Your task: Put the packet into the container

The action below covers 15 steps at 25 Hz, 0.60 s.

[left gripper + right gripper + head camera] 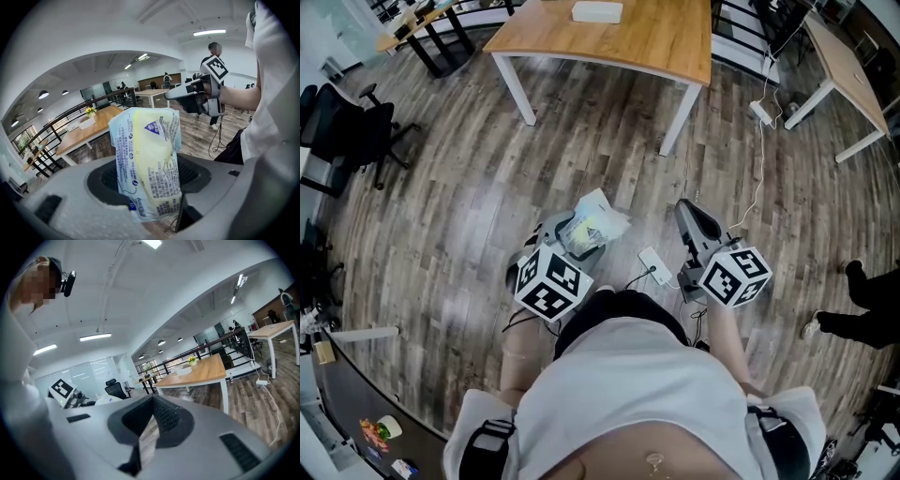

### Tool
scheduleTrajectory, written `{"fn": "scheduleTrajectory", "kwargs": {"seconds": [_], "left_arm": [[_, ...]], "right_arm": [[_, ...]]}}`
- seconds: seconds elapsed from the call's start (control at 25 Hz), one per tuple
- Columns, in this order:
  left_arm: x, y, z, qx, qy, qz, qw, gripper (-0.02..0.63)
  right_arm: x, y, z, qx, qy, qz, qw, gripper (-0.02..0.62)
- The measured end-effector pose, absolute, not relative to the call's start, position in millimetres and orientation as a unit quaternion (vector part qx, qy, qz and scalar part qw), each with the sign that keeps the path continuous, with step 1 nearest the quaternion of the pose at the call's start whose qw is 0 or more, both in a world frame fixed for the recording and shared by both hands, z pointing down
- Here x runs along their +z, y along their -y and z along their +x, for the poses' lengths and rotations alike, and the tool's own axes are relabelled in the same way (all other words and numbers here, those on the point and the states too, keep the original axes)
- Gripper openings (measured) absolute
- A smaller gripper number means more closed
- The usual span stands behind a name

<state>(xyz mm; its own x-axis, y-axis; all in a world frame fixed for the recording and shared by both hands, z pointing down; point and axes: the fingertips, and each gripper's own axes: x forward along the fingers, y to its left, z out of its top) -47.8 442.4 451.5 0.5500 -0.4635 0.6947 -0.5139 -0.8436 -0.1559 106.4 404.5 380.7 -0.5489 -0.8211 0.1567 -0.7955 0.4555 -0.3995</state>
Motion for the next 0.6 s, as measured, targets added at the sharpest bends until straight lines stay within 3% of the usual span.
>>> {"fn": "scheduleTrajectory", "kwargs": {"seconds": [0.6], "left_arm": [[458.7,-426.7,-72.3,0.393,0.267,0.88,0.024,0.284]], "right_arm": [[396.7,-396.0,88.0,-0.24,-0.842,-0.483,0.038,0.011]]}}
